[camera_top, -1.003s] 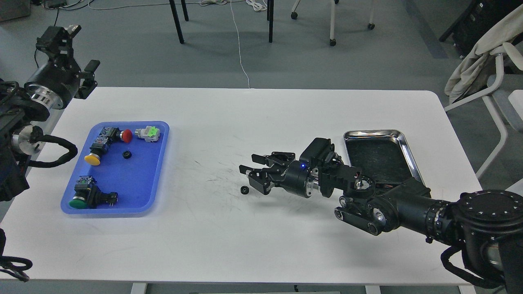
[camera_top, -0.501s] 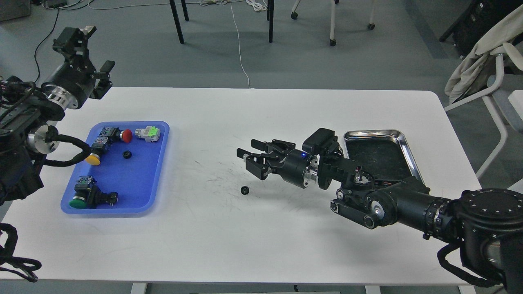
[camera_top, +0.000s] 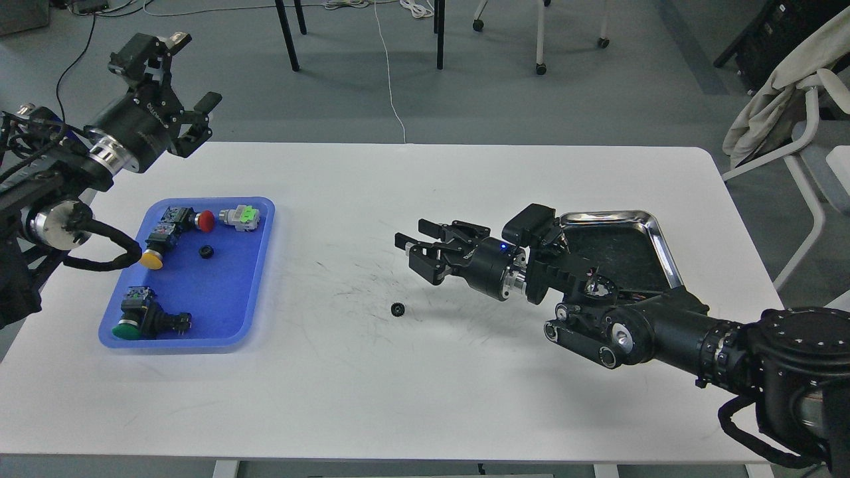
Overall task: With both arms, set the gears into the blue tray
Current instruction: 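Retract the right arm up away from the table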
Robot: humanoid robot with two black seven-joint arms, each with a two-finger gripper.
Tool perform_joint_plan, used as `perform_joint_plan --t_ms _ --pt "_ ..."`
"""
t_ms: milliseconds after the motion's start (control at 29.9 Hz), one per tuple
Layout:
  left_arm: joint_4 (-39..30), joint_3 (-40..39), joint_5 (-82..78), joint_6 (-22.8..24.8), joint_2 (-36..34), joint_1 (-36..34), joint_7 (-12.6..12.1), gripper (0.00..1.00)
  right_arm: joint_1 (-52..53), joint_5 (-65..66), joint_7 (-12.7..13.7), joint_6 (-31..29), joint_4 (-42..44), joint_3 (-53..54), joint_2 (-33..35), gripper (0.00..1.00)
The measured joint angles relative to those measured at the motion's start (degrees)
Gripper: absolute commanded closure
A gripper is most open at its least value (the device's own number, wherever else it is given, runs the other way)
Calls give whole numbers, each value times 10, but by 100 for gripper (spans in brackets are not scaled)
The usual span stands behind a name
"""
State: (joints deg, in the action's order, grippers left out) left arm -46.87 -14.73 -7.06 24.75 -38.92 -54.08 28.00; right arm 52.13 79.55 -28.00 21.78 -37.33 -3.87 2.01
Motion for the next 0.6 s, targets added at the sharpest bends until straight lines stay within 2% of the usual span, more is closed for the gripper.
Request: perform_joint_plan --t_ms 267,435,602 --pt "-64 0 -19 29 -31 1 0 1 -1 0 0 8 -18 0 13 41" --pt "-68 -15 -5 33 -42 14 0 1 0 -27 0 4 -57 36 52 25" --pt "-60 -58 31 33 -28 39 0 1 18 -168 13 -9 -82 73 101 13"
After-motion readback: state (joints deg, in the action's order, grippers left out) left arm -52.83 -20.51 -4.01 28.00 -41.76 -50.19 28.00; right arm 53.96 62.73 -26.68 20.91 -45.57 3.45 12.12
